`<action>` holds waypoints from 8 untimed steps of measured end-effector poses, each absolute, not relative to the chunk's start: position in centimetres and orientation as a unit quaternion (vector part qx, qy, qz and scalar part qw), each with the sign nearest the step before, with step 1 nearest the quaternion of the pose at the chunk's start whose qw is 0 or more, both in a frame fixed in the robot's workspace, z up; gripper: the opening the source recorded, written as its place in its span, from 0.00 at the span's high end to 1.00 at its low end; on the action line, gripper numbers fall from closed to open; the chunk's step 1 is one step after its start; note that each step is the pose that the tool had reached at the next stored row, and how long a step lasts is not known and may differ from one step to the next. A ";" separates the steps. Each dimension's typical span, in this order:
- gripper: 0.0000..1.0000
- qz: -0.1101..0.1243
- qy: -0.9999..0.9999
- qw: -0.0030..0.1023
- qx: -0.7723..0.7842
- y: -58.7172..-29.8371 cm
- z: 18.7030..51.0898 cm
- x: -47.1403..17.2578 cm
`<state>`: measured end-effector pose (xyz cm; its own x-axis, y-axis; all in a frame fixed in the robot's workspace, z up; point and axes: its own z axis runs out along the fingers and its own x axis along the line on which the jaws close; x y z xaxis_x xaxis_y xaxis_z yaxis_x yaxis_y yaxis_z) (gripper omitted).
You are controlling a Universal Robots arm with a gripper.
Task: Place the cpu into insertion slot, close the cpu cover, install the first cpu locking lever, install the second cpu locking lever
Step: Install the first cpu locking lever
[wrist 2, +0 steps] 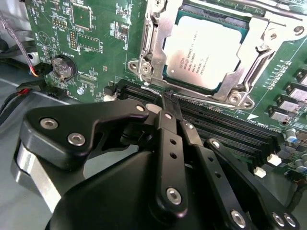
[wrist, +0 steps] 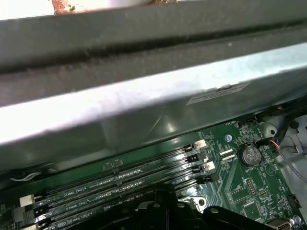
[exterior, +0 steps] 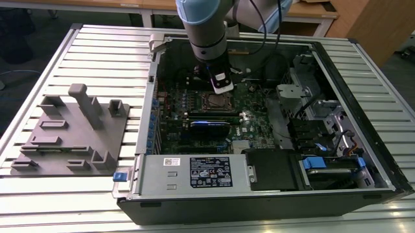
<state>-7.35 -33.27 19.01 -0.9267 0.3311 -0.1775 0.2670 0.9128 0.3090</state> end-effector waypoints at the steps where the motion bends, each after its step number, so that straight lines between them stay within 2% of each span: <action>1: 0.89 0.141 0.971 0.114 0.154 -33.3 19.0 -7.3; 8: 0.89 0.141 0.971 0.114 0.154 -33.3 18.8 -7.4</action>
